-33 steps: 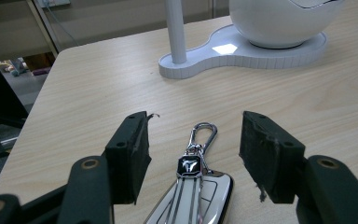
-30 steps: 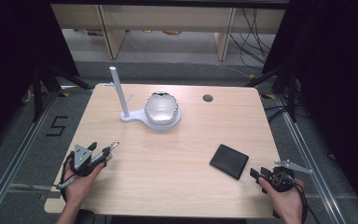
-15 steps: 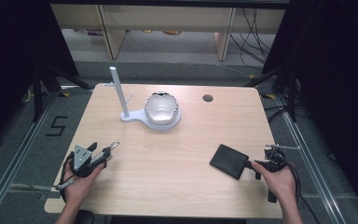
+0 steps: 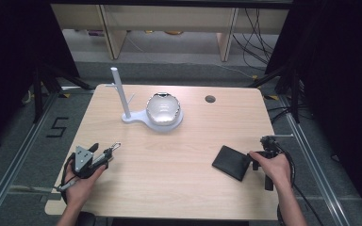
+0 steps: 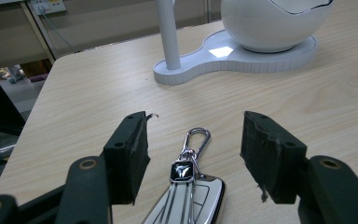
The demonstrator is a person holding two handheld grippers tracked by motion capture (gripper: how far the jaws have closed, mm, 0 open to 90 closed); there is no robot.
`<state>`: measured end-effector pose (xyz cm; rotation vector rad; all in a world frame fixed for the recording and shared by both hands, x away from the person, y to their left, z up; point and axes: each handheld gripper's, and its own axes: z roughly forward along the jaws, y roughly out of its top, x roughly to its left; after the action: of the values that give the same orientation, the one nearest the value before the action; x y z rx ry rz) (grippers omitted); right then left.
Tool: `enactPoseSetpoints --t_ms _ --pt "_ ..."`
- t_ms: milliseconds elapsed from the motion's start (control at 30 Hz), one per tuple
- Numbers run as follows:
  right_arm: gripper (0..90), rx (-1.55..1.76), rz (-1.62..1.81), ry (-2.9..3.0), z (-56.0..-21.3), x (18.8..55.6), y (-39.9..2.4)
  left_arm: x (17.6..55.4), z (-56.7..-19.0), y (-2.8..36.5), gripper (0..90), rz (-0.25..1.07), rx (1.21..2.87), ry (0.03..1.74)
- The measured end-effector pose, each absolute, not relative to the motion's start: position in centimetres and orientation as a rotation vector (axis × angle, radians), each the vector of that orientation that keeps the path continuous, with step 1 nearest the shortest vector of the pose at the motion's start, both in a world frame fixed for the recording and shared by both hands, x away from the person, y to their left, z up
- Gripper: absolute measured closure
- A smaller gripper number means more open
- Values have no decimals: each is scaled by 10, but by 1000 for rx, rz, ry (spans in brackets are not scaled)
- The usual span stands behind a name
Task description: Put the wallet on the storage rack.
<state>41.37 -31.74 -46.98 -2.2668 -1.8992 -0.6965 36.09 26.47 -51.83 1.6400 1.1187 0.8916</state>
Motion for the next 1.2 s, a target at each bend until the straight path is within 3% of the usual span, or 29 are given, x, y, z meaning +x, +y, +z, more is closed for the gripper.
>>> enactPoseSetpoints --t_ms 600,1167,1200 --pt "483 -2325 -567 -1898 -473 422 -298 361 -518 264 408 891 1642 1121" --pt "700 -2241 -649 -1889 -479 425 -310 361 -519 263 406 888 1649 1114" --pt "748 -2223 -667 -1884 -478 425 -310 361 -519 263 405 889 1647 1119"
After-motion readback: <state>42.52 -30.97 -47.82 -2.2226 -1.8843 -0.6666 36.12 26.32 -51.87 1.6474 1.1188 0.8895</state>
